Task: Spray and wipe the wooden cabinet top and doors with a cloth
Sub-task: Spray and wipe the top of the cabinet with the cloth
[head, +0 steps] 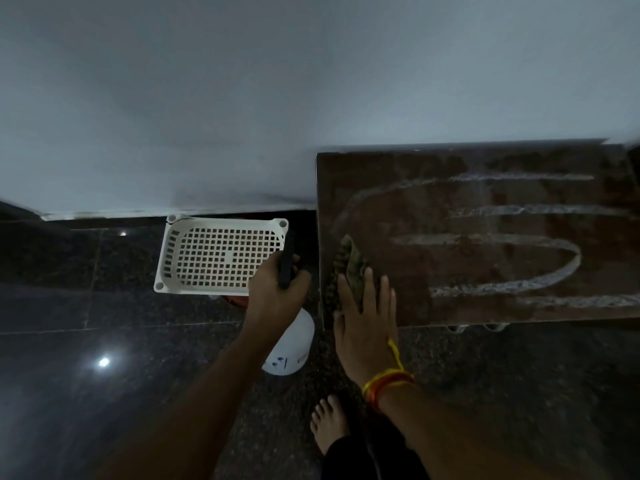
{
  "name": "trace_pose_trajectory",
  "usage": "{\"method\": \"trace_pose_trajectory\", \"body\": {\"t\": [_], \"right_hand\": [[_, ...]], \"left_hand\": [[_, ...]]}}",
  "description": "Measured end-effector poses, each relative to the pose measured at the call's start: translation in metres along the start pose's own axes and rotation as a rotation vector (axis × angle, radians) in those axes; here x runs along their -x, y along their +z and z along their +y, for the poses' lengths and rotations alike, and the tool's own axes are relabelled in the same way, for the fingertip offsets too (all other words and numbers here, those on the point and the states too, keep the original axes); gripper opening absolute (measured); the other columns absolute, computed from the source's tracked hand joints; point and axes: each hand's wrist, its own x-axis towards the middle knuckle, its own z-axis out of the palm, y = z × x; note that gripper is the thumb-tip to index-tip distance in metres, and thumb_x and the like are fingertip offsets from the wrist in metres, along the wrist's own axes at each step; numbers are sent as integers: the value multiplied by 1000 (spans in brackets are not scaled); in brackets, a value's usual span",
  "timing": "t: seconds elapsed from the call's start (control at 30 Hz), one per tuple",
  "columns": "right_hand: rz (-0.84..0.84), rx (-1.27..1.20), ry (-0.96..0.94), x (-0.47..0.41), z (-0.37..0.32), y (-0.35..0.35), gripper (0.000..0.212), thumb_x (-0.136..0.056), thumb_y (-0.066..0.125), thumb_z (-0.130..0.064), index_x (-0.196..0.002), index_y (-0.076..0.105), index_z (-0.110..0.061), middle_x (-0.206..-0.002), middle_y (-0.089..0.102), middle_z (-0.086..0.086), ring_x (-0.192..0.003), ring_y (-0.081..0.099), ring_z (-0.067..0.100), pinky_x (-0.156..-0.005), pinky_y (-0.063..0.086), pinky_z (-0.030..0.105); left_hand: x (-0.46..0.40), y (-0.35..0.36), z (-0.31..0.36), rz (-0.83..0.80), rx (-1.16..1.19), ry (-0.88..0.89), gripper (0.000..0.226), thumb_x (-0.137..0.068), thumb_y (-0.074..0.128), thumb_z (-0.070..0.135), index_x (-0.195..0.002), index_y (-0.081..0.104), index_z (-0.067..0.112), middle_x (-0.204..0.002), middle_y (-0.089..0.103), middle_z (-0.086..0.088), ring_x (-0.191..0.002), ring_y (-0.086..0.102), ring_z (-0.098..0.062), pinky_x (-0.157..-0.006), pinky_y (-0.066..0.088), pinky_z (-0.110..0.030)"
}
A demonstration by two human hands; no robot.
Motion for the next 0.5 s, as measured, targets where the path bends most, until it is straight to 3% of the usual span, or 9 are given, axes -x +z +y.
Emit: {"method": "trace_pose_trajectory", "body": {"t": [0.07,0.2,0.3,0.5], "right_hand": [[17,21,-15,-11,0,1,54,-93,38,-35,-146,31,-25,-153,24,20,-140,20,45,-113,21,56],[17,-12,-60,-55,-3,-8,61,-92,14,-43,-148,26,-23,-158,9,17,-143,6,45,-116,9,55],[72,1,-50,-58,-9,-6,61,-93,19,-40,-148,28,-16,-159,5,13,-143,4,46,-115,11,57],[68,47,-55,0,-14,7,57,-94,27,-38,-144,37,-13,-152,31,14,-139,23,45,-110,28,58]], "left_hand": [[-3,-3,-2,-30,-21,12,15,-90,59,9,-86,56,23,-76,62,-29,-73,62,-44,-67,52,-51],[-12,-8,-11,-51,-30,17,16,-93,56,9,-87,54,24,-78,59,-34,-74,60,-48,-66,52,-55],[-13,-9,-19,-56,-32,13,6,-96,55,12,-91,57,10,-77,59,-33,-73,59,-47,-63,51,-52],[-10,-7,-19,13,-13,-4,16,-96,55,15,-81,57,8,-70,59,-32,-68,60,-48,-59,50,-51]]}}
